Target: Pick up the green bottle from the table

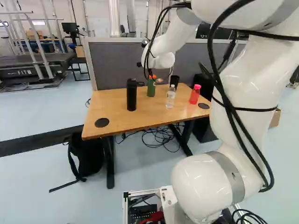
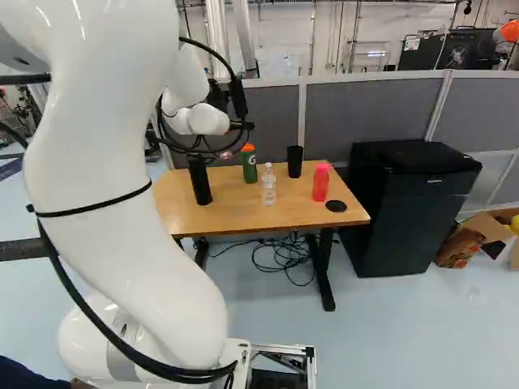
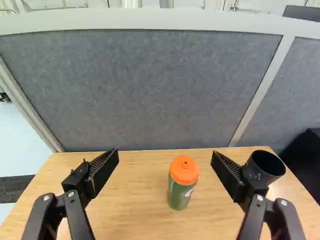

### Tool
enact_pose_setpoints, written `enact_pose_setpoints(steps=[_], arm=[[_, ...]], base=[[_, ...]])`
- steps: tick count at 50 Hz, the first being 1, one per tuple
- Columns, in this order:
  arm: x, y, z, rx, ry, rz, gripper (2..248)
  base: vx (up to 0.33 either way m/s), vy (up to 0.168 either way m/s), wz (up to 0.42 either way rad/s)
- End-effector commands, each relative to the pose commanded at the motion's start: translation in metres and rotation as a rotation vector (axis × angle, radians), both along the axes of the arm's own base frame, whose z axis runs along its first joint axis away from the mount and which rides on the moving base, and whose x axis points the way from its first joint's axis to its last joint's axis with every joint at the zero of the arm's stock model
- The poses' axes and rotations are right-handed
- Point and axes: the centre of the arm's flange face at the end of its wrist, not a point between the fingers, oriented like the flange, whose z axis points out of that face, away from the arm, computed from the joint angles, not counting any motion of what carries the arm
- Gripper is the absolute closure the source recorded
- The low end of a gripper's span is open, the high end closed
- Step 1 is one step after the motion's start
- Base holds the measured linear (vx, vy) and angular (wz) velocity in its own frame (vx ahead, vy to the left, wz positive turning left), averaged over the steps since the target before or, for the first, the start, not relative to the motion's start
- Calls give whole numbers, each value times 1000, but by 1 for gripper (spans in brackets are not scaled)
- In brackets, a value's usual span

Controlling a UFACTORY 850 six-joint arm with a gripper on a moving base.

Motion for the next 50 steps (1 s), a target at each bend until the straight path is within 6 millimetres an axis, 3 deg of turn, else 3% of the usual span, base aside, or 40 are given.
enact_pose_setpoints(steps=[18,50], arm=[[23,-1,-3,21,208,-29,3],[55,-9,-33,86,625,-71,3]], base=[[0,0,0],[0,0,0]])
